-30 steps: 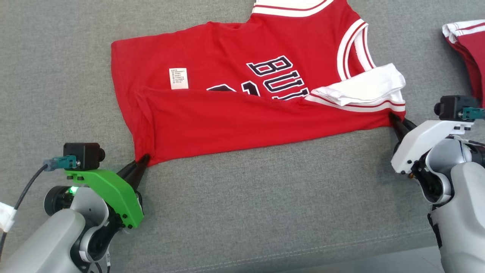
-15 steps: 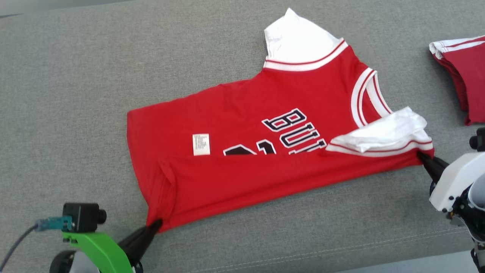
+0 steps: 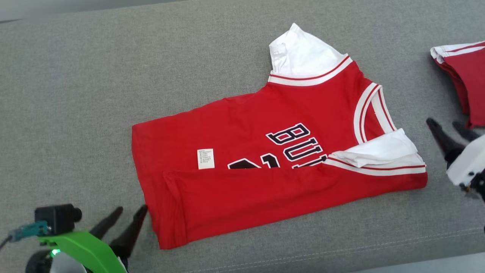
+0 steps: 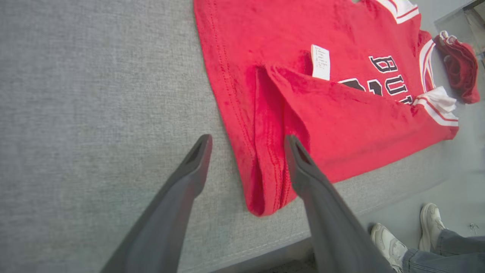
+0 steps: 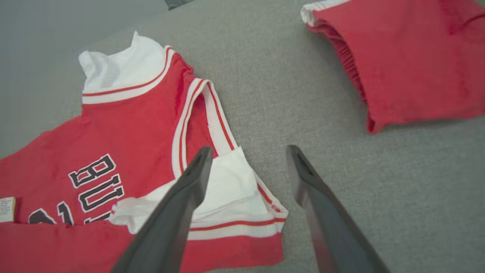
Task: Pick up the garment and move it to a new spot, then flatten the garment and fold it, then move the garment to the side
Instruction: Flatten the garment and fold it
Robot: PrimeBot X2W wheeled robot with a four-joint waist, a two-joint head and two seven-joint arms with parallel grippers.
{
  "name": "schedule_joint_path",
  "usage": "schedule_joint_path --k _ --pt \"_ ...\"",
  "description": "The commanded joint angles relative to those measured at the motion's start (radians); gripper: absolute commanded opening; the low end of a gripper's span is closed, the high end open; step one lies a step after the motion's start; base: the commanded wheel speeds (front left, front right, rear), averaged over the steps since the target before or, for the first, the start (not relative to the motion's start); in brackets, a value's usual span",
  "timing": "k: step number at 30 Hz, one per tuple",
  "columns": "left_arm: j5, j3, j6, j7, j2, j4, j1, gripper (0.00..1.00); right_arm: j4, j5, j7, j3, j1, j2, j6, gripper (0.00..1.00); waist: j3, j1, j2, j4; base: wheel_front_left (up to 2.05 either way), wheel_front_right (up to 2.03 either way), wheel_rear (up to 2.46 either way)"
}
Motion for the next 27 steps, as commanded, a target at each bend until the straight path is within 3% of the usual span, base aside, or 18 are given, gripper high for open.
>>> schedule_joint_path --k 1,4,8,17,27 --pt "0.025 0.022 0.013 -0.009 0.017 -0.012 -0.037 1.0 -0.023 -0.016 -0.004 0.005 -0.043 -0.003 0.0 1.0 0.027 0.0 0.009 0.01 0.0 0.0 0.0" --pt "0.06 0.043 0.033 0.004 0.03 -0.018 -0.114 1.0 -0.033 -0.063 0.003 0.029 -0.149 0.001 0.0 1.0 0.073 0.0 0.009 0.027 0.0 0.0 0.0" --pt "0.103 0.029 0.023 0.047 -0.01 0.053 -0.257 1.0 0.05 -0.141 0.01 0.094 -0.319 0.036 0.0 1.0 0.14 0.0 0.009 0.058 0.0 0.0 0.0" --pt "0.174 -0.057 -0.08 0.168 -0.122 0.243 -0.541 1.0 0.351 -0.331 -0.057 0.242 -0.704 0.066 0.0 1.0 0.284 0.0 0.009 0.145 0.0 0.0 0.0" --pt "0.167 -0.118 -0.176 0.22 -0.192 0.335 -0.613 1.0 0.606 -0.402 -0.152 0.279 -0.86 0.05 0.0 1.0 0.329 0.0 0.009 0.2 0.0 0.0 0.0"
